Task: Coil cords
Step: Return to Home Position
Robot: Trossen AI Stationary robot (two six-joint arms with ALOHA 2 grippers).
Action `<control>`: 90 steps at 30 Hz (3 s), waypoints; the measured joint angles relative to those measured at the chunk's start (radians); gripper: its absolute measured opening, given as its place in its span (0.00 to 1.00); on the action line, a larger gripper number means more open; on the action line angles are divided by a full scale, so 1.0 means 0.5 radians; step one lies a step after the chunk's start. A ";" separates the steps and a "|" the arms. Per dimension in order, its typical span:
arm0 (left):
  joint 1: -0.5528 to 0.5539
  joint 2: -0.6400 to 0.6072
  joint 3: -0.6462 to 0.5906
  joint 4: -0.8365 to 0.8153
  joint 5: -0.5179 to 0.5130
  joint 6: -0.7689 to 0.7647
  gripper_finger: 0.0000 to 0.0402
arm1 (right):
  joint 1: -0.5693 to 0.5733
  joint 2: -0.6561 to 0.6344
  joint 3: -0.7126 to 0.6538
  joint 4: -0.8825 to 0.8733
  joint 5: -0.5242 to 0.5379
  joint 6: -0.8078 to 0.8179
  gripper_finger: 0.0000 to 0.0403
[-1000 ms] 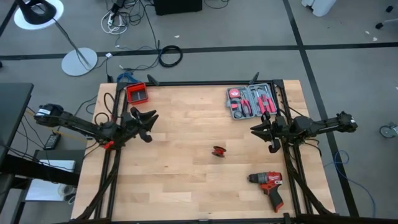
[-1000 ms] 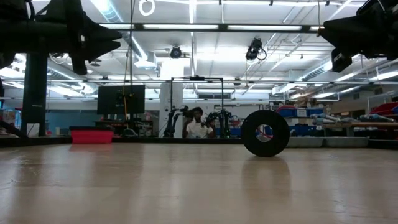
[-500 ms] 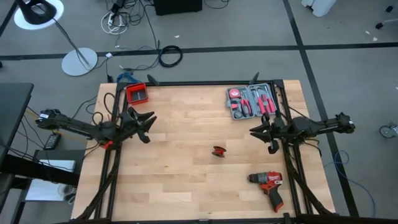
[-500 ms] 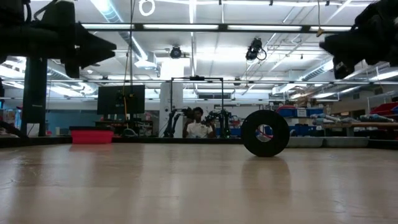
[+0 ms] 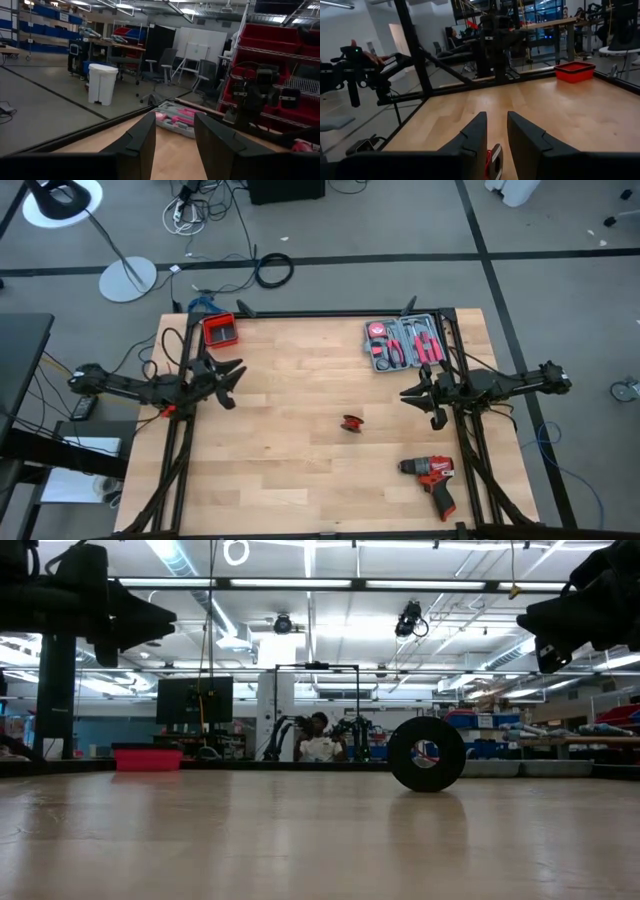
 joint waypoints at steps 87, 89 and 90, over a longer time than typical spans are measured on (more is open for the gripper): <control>-0.004 -0.344 -0.002 -0.537 -0.004 0.000 0.34 | -0.682 0.001 -0.001 0.050 -0.163 -0.002 0.19; -0.004 -0.344 -0.002 -0.537 -0.004 0.000 0.34 | -0.682 0.001 -0.002 0.050 -0.163 -0.001 0.19; -0.004 -0.344 -0.002 -0.537 -0.004 0.000 0.34 | -0.682 0.001 -0.001 0.050 -0.163 -0.001 0.19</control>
